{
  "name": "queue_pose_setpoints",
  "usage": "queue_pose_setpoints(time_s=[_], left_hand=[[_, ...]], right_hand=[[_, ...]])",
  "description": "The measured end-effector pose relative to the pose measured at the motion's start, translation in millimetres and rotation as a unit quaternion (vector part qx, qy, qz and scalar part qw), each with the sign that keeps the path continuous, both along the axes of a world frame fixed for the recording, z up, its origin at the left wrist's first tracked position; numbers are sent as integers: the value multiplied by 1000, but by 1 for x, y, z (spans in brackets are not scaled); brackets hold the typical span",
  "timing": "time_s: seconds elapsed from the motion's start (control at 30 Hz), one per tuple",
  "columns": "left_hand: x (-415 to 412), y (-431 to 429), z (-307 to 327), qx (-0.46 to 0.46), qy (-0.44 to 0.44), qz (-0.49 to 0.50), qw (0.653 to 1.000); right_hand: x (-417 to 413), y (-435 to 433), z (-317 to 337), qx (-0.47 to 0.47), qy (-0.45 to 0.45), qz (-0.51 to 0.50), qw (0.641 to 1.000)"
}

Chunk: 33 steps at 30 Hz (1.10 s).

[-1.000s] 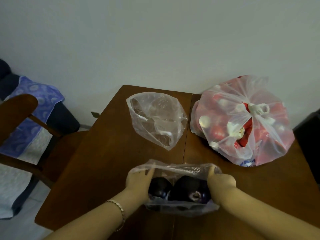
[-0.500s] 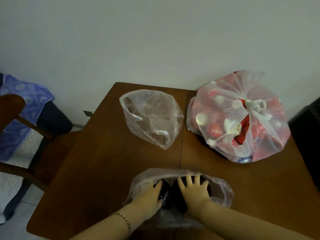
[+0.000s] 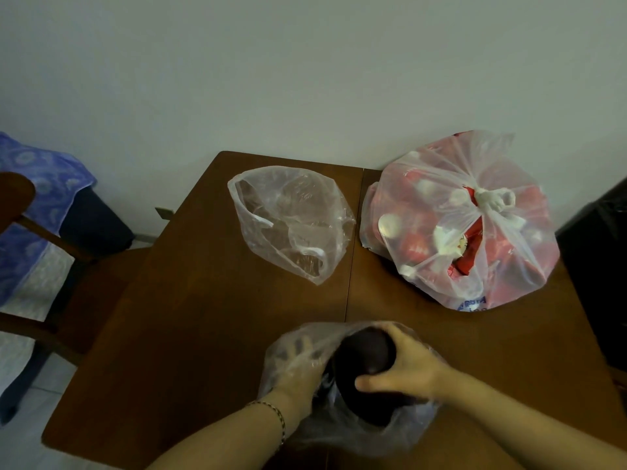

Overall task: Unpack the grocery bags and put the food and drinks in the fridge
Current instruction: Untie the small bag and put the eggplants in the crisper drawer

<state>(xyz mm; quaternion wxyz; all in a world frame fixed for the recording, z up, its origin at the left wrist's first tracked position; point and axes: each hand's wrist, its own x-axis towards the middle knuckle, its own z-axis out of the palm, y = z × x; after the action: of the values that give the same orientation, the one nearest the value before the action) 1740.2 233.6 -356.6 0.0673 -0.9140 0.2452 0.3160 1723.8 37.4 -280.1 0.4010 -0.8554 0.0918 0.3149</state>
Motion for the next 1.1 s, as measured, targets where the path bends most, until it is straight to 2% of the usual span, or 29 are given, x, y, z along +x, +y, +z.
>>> queue_pose_setpoints(time_s=[0.1, 0.2, 0.27, 0.43, 0.6, 0.67, 0.7, 0.73, 0.77, 0.8, 0.9, 0.97, 1.0, 1.03, 1.1], left_hand=[[3, 6, -6, -34, -10, -7, 999], [0, 8, 0, -14, -26, -33, 999], [-2, 8, 4, 13, -12, -53, 998], [-2, 16, 3, -51, -62, -74, 994], [2, 11, 25, -186, -62, -4, 981], [8, 5, 51, -259, -44, 66, 962], [12, 5, 63, -316, -26, 117, 941], [16, 6, 76, -379, 6, 179, 908], [24, 10, 87, -443, 51, 248, 860], [31, 14, 97, -509, 89, 313, 797], [56, 32, 109, -625, 155, 525, 557], [70, 44, 116, -671, 183, 592, 408], [76, 49, 119, -690, 202, 600, 349], [80, 53, 123, -704, 224, 600, 306], [84, 57, 130, -707, 263, 598, 270]], right_hand=[[14, -9, 29, 150, 54, -112, 981], [33, -18, 41, 200, 71, -203, 956], [46, -21, 39, 209, 72, -271, 937], [59, -24, 21, 173, 46, -365, 914], [46, -19, -9, 167, 30, -401, 900], [41, -18, -19, 174, 28, -412, 894], [38, -18, -22, 177, 26, -416, 892], [36, -17, -22, 182, 25, -418, 890], [36, -17, -23, 188, 24, -420, 887], [36, -18, -23, 193, 22, -422, 885], [38, -19, -20, 192, -15, -422, 886], [41, -18, -17, 203, -39, -433, 877], [43, -18, -15, 220, -41, -442, 869], [47, -17, -11, 247, -39, -451, 857], [54, -15, 2, 315, -21, -465, 827]])
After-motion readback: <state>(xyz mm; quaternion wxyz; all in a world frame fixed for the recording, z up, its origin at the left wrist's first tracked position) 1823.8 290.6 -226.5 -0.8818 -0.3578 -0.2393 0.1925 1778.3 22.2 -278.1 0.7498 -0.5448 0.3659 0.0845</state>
